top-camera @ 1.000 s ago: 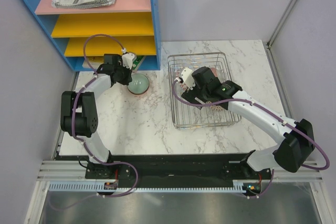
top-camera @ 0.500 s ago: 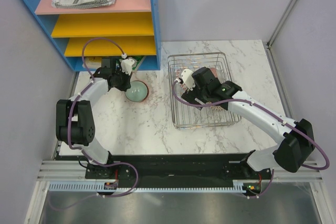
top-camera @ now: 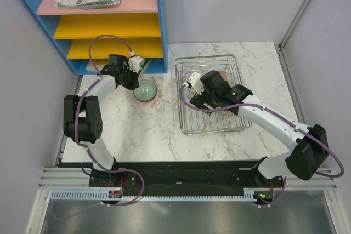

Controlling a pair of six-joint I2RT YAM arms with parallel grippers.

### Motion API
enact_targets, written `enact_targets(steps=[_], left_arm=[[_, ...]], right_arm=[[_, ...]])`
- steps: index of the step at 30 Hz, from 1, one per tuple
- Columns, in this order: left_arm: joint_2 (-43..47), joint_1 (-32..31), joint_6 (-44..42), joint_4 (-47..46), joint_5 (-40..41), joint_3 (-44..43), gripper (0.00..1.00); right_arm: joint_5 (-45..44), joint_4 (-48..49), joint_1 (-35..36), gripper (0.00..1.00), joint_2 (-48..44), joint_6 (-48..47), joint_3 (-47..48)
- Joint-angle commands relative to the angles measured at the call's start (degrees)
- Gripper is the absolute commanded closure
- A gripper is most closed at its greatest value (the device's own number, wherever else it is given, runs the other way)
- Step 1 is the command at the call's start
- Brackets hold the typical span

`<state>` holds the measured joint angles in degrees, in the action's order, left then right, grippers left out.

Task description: Load the bowls into the dish rack

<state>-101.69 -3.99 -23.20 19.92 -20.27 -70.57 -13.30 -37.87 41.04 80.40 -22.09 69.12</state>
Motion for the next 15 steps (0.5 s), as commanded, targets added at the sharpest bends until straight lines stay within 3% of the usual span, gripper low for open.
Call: enact_targets(steps=[1,15], left_arm=[[-0.97,-0.76,1.93,0.73,-2.84,-3.44,0.98],[1.85,-1.81,2.46,0.12,-3.55,-5.54,0.98]], right_arm=[[0.47,0.34,0.01,0.02,0.19,0.55,0.14],[0.99,0.16,0.01,0.02,1.16,0.64,0.93]])
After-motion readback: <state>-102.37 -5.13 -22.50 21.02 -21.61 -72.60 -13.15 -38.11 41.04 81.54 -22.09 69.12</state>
